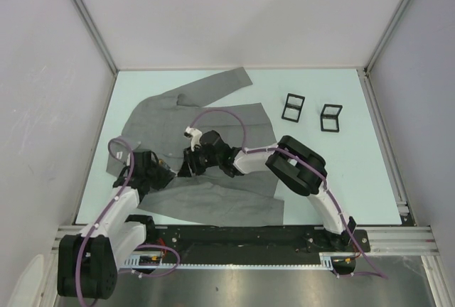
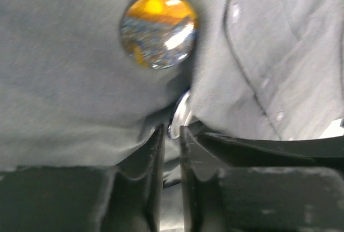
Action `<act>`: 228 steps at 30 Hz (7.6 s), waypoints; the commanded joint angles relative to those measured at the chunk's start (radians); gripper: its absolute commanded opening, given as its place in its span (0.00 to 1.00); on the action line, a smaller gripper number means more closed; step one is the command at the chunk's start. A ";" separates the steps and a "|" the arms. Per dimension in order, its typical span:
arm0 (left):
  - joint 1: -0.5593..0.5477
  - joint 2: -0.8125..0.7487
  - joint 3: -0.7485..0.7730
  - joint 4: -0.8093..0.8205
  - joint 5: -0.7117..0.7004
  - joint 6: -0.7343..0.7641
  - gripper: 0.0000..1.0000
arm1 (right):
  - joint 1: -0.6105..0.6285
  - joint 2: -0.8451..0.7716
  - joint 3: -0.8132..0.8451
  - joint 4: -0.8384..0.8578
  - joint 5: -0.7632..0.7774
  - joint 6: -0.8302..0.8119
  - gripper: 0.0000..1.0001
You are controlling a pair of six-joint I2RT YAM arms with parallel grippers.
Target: Remove the brooch from the garment
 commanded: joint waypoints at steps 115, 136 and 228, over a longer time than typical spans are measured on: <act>0.072 0.028 0.035 0.103 0.025 0.096 0.00 | 0.061 0.161 -0.065 0.090 0.193 -0.309 0.13; 0.086 0.046 0.049 0.107 0.050 0.070 0.00 | 0.065 0.194 -0.177 0.231 0.214 -0.365 0.29; 0.156 0.088 -0.100 0.334 0.201 0.228 0.01 | 0.074 0.168 -0.063 -0.040 0.267 -0.167 0.33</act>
